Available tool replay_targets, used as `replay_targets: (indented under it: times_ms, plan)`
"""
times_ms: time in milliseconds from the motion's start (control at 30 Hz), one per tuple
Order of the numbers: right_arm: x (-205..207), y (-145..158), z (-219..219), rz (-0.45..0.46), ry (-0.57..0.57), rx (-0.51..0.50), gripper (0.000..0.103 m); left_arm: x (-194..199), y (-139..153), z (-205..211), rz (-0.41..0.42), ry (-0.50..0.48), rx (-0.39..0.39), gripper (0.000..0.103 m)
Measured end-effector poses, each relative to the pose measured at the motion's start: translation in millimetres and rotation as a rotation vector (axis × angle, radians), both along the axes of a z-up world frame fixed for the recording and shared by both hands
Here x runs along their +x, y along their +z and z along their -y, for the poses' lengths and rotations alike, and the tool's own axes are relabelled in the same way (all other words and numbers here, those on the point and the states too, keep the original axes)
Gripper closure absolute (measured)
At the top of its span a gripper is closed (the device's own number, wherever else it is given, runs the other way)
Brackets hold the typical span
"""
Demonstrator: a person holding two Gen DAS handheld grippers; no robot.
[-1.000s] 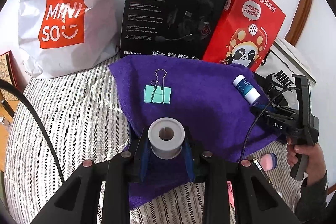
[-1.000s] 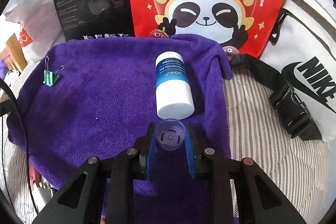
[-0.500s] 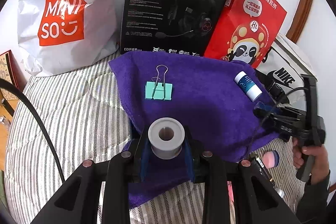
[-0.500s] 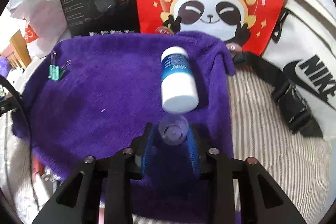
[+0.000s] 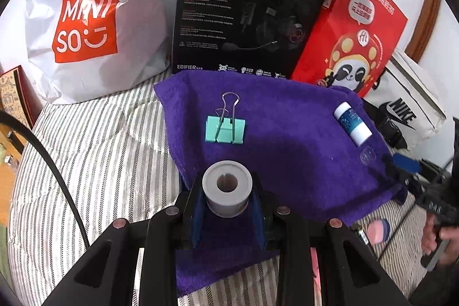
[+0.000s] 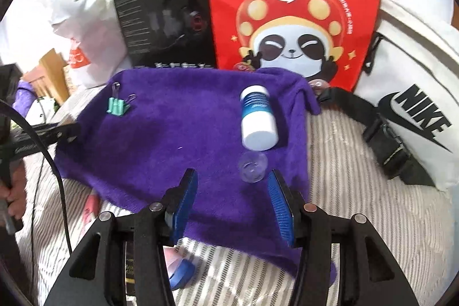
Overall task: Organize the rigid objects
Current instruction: 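Lower the tape roll onto the towel beside the clip and open the left tool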
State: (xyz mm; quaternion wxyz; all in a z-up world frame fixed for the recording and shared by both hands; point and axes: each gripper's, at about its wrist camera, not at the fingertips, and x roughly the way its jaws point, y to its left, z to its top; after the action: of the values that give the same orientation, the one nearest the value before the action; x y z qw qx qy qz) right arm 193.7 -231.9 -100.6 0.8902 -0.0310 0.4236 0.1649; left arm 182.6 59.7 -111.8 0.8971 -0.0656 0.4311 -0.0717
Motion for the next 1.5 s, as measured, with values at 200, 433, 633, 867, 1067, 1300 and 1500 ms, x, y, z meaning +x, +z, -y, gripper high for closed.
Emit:
replay_targets:
  times_ms: [200,433,633,867,1067,1300,1500]
  plan:
    - [-6.0,1.1,1.8,0.012,0.016,0.052,0.052,18.0,-5.8,6.2,-0.018,0.006,0.042,0.075]
    - [-2.6,-6.4,9.7,-0.008,-0.006,0.1,0.052,39.4,-14.6,13.2,-0.028,0.016,0.047,0.075]
    - [3.1,-13.1,13.9,-0.038,-0.028,0.121,0.052,50.2,-22.0,24.1,-0.034,0.008,0.127,0.075]
    - [3.2,-16.2,11.0,-0.054,-0.027,0.115,0.052,50.4,-27.9,39.4,-0.01,-0.002,0.256,0.075]
    - [0.9,-11.8,12.2,-0.035,-0.025,0.129,0.052,48.3,-27.8,37.9,-0.007,0.002,0.257,0.075]
    - [4.2,-10.6,25.5,-0.049,-0.05,0.196,0.052,42.4,-27.3,40.3,-0.022,0.0,0.273,0.069]
    - [5.1,-6.9,35.6,-0.041,-0.073,0.24,0.052,29.0,-25.8,43.2,-0.045,-0.012,0.276,0.062]
